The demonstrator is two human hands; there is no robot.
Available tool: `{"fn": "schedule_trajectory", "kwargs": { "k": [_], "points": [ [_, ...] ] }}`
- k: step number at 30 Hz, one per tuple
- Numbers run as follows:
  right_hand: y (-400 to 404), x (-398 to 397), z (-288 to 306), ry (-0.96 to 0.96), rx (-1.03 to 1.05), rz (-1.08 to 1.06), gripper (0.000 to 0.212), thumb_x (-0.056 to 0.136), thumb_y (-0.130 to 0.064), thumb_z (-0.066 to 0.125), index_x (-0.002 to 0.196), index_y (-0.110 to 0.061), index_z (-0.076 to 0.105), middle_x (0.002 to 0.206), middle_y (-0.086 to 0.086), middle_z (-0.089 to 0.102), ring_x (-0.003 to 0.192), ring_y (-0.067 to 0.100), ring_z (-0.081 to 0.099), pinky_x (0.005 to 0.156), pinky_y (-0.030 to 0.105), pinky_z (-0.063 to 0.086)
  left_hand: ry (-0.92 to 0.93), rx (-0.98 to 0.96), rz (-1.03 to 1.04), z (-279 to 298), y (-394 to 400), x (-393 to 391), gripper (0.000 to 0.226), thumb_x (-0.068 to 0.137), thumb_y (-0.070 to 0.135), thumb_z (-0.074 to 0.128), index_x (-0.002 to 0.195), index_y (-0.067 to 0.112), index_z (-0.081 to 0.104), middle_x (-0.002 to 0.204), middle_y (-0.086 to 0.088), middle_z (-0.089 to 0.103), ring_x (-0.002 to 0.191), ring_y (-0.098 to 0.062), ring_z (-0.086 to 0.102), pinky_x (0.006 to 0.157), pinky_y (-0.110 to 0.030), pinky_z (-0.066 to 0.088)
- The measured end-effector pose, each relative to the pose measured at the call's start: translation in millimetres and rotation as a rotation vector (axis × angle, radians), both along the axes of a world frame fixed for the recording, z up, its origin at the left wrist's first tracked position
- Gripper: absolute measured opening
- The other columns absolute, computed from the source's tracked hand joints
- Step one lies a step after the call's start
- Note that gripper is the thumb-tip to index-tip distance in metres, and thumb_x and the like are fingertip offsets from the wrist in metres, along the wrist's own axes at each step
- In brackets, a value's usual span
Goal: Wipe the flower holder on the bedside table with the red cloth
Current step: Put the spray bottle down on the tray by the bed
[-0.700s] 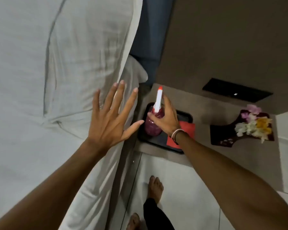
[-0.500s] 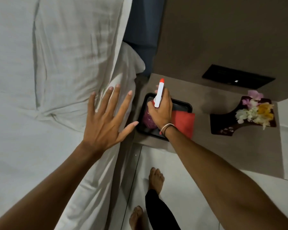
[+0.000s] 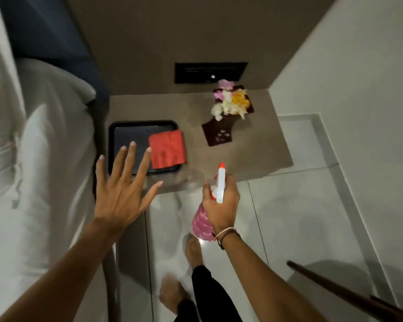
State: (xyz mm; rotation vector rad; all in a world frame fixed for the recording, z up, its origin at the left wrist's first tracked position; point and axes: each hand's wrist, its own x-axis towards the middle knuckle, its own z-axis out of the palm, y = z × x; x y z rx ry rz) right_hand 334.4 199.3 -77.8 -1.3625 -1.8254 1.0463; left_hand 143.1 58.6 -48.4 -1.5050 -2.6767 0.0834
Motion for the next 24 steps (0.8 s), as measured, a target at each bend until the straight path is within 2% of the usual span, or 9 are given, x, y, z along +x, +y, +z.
{"fn": "schedule_trajectory", "kwargs": {
  "k": [2, 3, 7, 10, 14, 17, 20, 24],
  "points": [
    [8, 21, -7, -0.081, -0.016, -0.015, 0.026, 0.085, -0.026, 0.076, 0.101, -0.019, 0.057, 0.073, -0.009, 0.055, 0.065, 0.011, 0.059, 0.062, 0.032, 0.055, 0.027, 0.014, -0.009, -7, 6, 11, 0.079, 0.101, 0.069, 0.026, 0.165, 0.023, 0.020, 0.173, -0.015, 0.022, 0.156, -0.034, 0.031, 0.122, -0.065, 0.021],
    [12, 32, -11, -0.115, -0.020, -0.020, 0.027, 0.085, -0.028, 0.076, 0.101, -0.019, 0.056, 0.074, -0.007, 0.056, 0.064, 0.014, 0.060, 0.061, 0.038, 0.056, 0.031, 0.015, -0.028, -13, 10, 18, 0.080, 0.101, 0.069, 0.025, 0.165, 0.023, 0.019, 0.172, -0.015, 0.022, 0.156, -0.034, 0.032, 0.122, -0.065, 0.021],
    [29, 55, -29, -0.225, -0.018, 0.029, 0.023, 0.083, -0.023, 0.074, 0.093, -0.017, 0.054, 0.070, -0.002, 0.056, 0.058, 0.019, 0.059, 0.057, 0.041, 0.059, -0.027, -0.022, -0.060, -27, 21, 26, 0.083, 0.098, 0.072, 0.018, 0.166, 0.023, 0.015, 0.173, -0.016, 0.019, 0.156, -0.036, 0.029, 0.122, -0.067, 0.018],
    [31, 64, -41, -0.289, -0.034, 0.048, 0.021, 0.076, -0.015, 0.071, 0.086, -0.016, 0.052, 0.066, 0.001, 0.054, 0.051, 0.016, 0.053, 0.050, 0.035, 0.053, -0.061, -0.041, -0.053, -33, 25, 31, 0.085, 0.096, 0.071, 0.020, 0.166, 0.025, 0.012, 0.173, -0.017, 0.017, 0.156, -0.039, 0.028, 0.122, -0.069, 0.017],
    [21, 71, -49, -0.298, -0.059, 0.052, 0.023, 0.076, -0.016, 0.072, 0.087, -0.018, 0.051, 0.070, 0.001, 0.056, 0.053, 0.012, 0.051, 0.050, 0.029, 0.048, -0.070, -0.073, -0.068, -33, 24, 32, 0.084, 0.096, 0.071, 0.017, 0.166, 0.025, 0.013, 0.172, -0.018, 0.019, 0.155, -0.039, 0.029, 0.122, -0.068, 0.017],
    [15, 75, -53, -0.256, -0.043, 0.059, 0.029, 0.081, -0.024, 0.074, 0.100, -0.022, 0.052, 0.084, -0.002, 0.057, 0.062, 0.004, 0.052, 0.056, 0.014, 0.042, -0.077, -0.070, -0.036, -31, 24, 31, 0.085, 0.096, 0.071, 0.021, 0.166, 0.023, 0.014, 0.172, -0.018, 0.019, 0.155, -0.039, 0.030, 0.122, -0.069, 0.018],
    [11, 71, -50, -0.213, -0.018, 0.104, 0.045, 0.084, -0.036, 0.072, 0.121, -0.022, 0.050, 0.101, -0.006, 0.056, 0.076, -0.001, 0.056, 0.062, 0.001, 0.045, -0.081, -0.049, -0.020, -29, 27, 25, 0.085, 0.096, 0.071, 0.024, 0.166, 0.023, 0.013, 0.172, -0.018, 0.019, 0.155, -0.040, 0.030, 0.122, -0.069, 0.019],
    [13, 46, -38, -0.116, 0.056, 0.158, 0.045, 0.085, -0.037, 0.073, 0.122, -0.021, 0.052, 0.103, -0.007, 0.058, 0.083, -0.009, 0.055, 0.068, -0.001, 0.041, -0.058, -0.017, 0.009, -25, 19, 13, 0.084, 0.097, 0.071, 0.022, 0.166, 0.024, 0.012, 0.173, -0.017, 0.018, 0.156, -0.039, 0.028, 0.123, -0.069, 0.019]
  ]
}}
